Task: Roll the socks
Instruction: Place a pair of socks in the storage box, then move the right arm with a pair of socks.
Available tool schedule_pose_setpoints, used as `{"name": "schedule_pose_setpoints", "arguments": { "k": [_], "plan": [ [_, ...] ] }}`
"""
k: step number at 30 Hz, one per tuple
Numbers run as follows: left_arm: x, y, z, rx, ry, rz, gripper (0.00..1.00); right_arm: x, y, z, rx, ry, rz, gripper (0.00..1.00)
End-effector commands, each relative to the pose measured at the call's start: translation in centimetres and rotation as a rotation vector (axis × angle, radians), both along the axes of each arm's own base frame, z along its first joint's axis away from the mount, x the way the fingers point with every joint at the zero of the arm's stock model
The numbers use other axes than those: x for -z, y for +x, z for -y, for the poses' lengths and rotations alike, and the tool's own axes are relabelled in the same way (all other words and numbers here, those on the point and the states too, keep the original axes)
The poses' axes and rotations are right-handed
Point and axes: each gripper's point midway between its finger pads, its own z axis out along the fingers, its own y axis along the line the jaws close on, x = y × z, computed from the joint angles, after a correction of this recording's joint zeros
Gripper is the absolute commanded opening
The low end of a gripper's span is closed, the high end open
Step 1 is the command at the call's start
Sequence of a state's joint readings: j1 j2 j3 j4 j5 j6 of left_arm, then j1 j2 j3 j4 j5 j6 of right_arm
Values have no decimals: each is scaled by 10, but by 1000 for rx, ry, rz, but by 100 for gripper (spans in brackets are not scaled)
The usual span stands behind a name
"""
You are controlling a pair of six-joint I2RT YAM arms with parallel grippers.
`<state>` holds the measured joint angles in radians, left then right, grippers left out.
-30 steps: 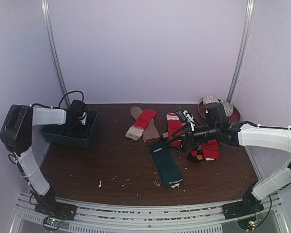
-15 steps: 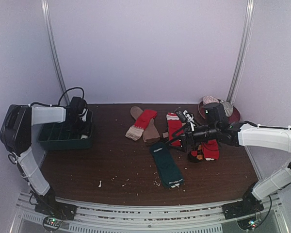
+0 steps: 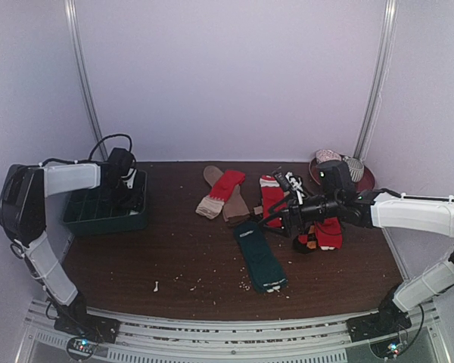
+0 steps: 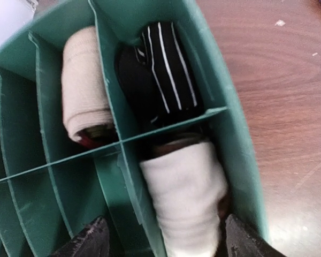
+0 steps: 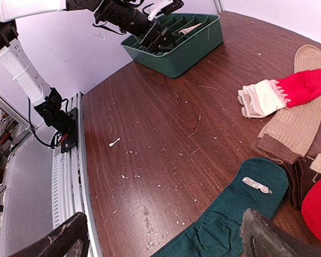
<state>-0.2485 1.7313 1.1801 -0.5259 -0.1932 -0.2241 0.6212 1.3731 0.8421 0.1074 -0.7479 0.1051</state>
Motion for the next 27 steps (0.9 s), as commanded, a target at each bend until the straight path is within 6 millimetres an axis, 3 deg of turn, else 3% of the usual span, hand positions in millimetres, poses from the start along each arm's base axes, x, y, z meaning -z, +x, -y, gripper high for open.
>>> {"name": "schedule_pose_setpoints", "arguments": {
  "k": [1, 6, 9, 12, 15, 18, 21, 24, 27],
  "plan": [
    [-61, 9, 13, 46, -70, 136, 78, 8, 12, 7, 83, -26, -13, 100],
    [-114, 8, 12, 52, -99, 266, 98, 14, 17, 8, 86, -75, -30, 100],
    [-138, 3, 13, 55, -123, 325, 98, 17, 24, 10, 127, -84, -17, 100],
    [-154, -4, 23, 73, -208, 370, 98, 41, 28, 15, 161, -155, -73, 95],
    [-165, -16, 51, 140, -219, 403, 98, 74, 19, 19, 184, -192, -167, 89],
    [-165, -40, 103, 255, -118, 424, 98, 106, 7, 30, 251, -275, -199, 88],
    [-146, -61, 143, 338, -182, 401, 98, 132, -9, 36, 289, -339, -233, 85],
    [-135, -79, 157, 360, -204, 449, 98, 147, -23, 39, 325, -332, -286, 83],
    [-125, -96, 156, 381, -261, 498, 98, 163, -37, 37, 330, -352, -324, 79]
  ]
}}
